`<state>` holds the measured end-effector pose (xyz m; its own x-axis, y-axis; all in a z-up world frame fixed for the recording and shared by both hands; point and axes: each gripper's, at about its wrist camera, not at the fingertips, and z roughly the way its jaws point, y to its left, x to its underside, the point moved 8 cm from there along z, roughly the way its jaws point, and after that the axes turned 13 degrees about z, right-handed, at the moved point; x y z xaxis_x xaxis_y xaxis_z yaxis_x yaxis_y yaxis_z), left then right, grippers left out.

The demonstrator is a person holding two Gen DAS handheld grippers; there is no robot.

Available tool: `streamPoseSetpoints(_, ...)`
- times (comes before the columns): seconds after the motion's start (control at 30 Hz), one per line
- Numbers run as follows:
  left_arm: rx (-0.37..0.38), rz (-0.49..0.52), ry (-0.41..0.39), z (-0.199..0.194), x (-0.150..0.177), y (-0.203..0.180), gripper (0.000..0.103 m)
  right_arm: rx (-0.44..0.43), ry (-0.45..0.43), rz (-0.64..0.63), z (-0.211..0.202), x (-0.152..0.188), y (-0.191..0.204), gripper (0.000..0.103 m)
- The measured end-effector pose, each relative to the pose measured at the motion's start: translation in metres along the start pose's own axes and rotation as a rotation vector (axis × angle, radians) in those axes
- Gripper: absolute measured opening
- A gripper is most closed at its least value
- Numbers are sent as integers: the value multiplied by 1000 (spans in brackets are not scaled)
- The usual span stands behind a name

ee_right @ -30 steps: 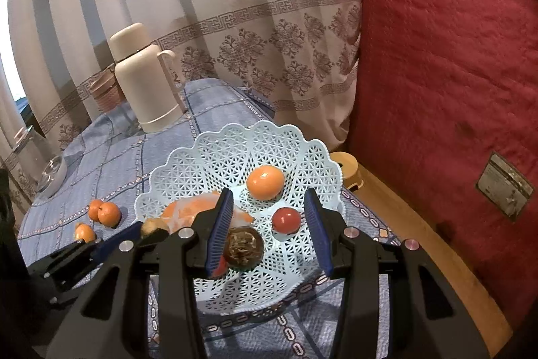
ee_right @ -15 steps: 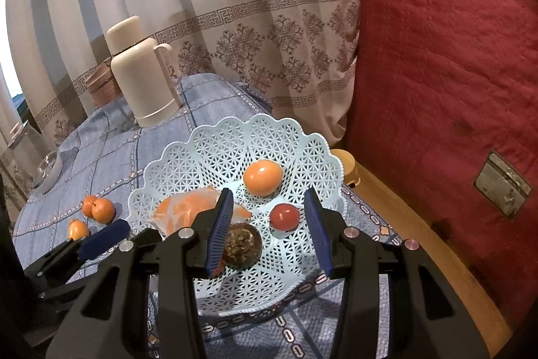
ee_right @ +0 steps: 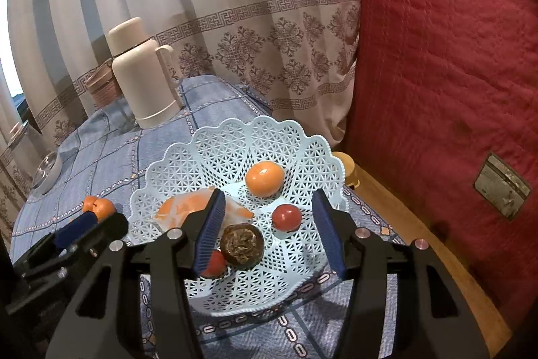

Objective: Organize fruits
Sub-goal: 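Withdraw both open tools from the white basket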

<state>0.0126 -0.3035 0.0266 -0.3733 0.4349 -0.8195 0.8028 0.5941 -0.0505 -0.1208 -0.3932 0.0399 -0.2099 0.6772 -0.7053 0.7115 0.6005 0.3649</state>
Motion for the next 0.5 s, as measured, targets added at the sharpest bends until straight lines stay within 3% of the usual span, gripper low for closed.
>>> streamPoseSetpoints(0.5,-86,-99,-23,-11,3,41,91,-20,-3,-17,-4,5,9,70)
